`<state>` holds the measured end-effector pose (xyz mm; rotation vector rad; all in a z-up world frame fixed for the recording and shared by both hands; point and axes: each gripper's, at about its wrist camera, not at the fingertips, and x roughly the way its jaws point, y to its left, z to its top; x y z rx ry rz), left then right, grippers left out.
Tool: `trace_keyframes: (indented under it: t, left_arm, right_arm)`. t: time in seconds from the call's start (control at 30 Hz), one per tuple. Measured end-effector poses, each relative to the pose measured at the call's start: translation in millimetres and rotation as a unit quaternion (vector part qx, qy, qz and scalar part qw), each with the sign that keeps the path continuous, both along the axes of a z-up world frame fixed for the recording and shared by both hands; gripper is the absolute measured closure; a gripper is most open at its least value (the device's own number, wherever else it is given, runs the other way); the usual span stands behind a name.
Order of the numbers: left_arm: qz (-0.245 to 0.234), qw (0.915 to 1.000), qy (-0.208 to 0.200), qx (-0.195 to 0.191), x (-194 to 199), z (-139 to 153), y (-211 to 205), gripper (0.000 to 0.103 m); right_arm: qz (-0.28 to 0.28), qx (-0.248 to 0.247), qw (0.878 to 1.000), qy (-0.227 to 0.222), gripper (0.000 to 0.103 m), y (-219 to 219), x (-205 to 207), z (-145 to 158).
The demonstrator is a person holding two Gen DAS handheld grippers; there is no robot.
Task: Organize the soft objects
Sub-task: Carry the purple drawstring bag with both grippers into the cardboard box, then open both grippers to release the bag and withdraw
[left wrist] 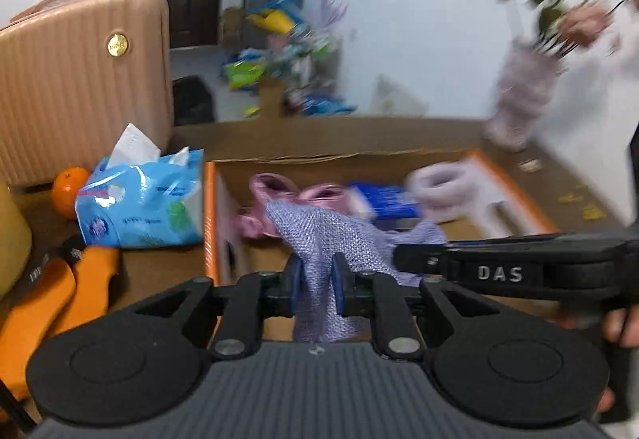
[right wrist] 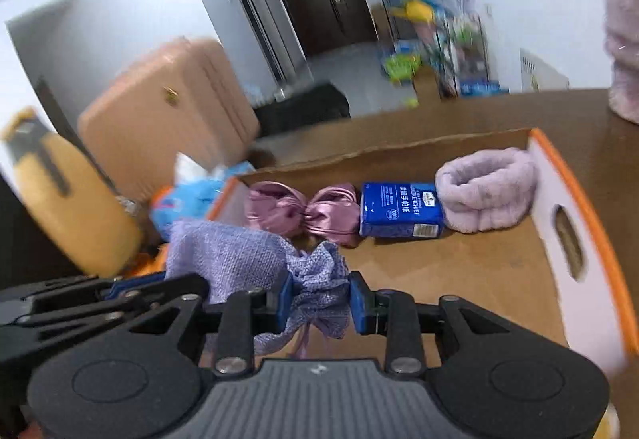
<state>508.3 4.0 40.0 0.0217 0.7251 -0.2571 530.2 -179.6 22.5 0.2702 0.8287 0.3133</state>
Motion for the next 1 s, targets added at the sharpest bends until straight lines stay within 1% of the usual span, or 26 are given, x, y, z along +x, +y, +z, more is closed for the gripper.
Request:
trace_keyframes:
  t: [0.03, 0.07, 0.1, 0.13, 0.17, 0.2, 0.23, 0.3, 0.37, 0.4, 0.47, 0.5, 0.6, 0.67, 0.7, 0.8, 0.83, 1.0]
  left_arm:
    - [0.003, 0.9999, 0.008, 0.011, 11, -6, -1, 0.083]
    - [0.003, 0.9996, 0.011, 0.025, 21, -11, -3, 0.073]
    - [0.004, 0.9994, 0.009, 0.034, 27, -16, -5, 0.068]
    - [0.01, 0.9994, 0.001, 0.033, 29, -19, -3, 0.063]
    - [0.015, 0.9994, -0.008, 0.029, 29, -20, 0, 0.061]
    - [0.019, 0.9993, -0.013, 0.031, 29, -21, 3, 0.061]
    - [0.014, 0.9993, -0.014, 0.033, 28, -20, 4, 0.06]
    - [0.005, 0.9996, -0.013, 0.025, 25, -16, 8, 0.057]
    - [0.017, 0.9989, -0.033, 0.03, 20, -10, 12, 0.047]
    - [0.021, 0.9983, -0.042, 0.034, 19, -6, 13, 0.045]
    - [0.03, 0.9971, -0.056, 0.041, 13, 5, 17, 0.043]
    - [0.031, 0.9968, -0.061, 0.042, 9, 10, 20, 0.043]
    - [0.036, 0.9955, -0.077, 0.042, -8, 29, 27, 0.038]
    - [0.04, 0.9938, -0.094, 0.044, -26, 42, 31, 0.031]
    - [0.041, 0.9931, -0.101, 0.044, -34, 48, 32, 0.029]
    - [0.043, 0.9915, -0.117, 0.037, -65, 66, 36, 0.024]
    - [0.044, 0.9908, -0.123, 0.034, -77, 71, 38, 0.021]
    - [0.056, 0.9863, -0.154, 0.017, -145, 84, 42, 0.015]
  right_arm:
    - [-0.005, -0.006, 1.0, 0.012, 0.074, 3, 12, -5]
    - [-0.008, -0.016, 1.0, 0.023, 0.073, 7, 23, -10]
    - [-0.009, -0.03, 0.999, 0.031, 0.069, 11, 30, -14]
    - [-0.013, -0.043, 0.998, 0.034, 0.068, 15, 33, -17]
    - [-0.016, -0.05, 0.998, 0.034, 0.063, 16, 33, -20]
    - [-0.012, -0.05, 0.998, 0.031, 0.06, 17, 35, -20]
    - [-0.006, -0.048, 0.998, 0.027, 0.058, 16, 34, -20]
    - [0.003, -0.049, 0.999, 0.023, 0.05, 14, 34, -19]
    - [0.01, -0.047, 0.999, 0.015, 0.049, 10, 31, -13]
    - [0.011, -0.046, 0.999, 0.009, 0.049, 8, 29, -8]
    - [0.012, -0.046, 0.999, -0.008, 0.048, 1, 21, 6]
    - [0.009, -0.048, 0.999, -0.016, 0.046, -4, 19, 11]
    - [-0.004, -0.051, 0.998, -0.046, 0.039, -23, 3, 40]
    - [-0.016, -0.053, 0.996, -0.067, 0.034, -37, -12, 58]
    - [-0.022, -0.056, 0.995, -0.079, 0.031, -43, -20, 66]
    - [-0.036, -0.064, 0.991, -0.108, 0.027, -62, -51, 89]
    - [-0.037, -0.064, 0.991, -0.114, 0.026, -68, -61, 94]
    - [-0.039, -0.064, 0.985, -0.153, 0.021, -93, -122, 111]
